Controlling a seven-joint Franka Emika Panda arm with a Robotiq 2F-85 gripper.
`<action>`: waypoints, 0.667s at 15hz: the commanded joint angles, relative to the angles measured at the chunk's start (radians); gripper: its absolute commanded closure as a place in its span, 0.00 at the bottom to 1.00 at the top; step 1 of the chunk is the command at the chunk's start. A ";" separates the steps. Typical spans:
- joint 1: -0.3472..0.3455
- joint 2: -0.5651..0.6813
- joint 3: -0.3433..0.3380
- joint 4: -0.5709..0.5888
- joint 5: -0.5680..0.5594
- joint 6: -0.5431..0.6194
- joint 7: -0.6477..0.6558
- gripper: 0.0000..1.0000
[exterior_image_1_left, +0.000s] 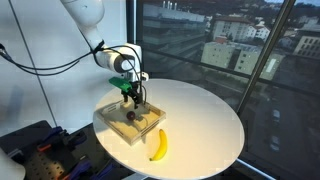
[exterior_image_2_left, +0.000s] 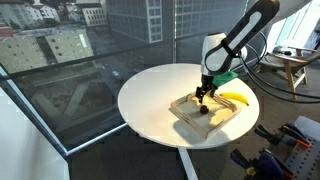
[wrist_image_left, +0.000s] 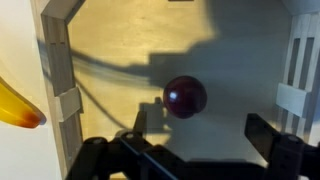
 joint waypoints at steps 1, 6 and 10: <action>0.013 0.012 -0.013 0.002 -0.018 0.018 0.004 0.00; 0.013 0.030 -0.012 0.003 -0.015 0.029 0.001 0.00; 0.013 0.045 -0.011 0.005 -0.013 0.041 0.000 0.00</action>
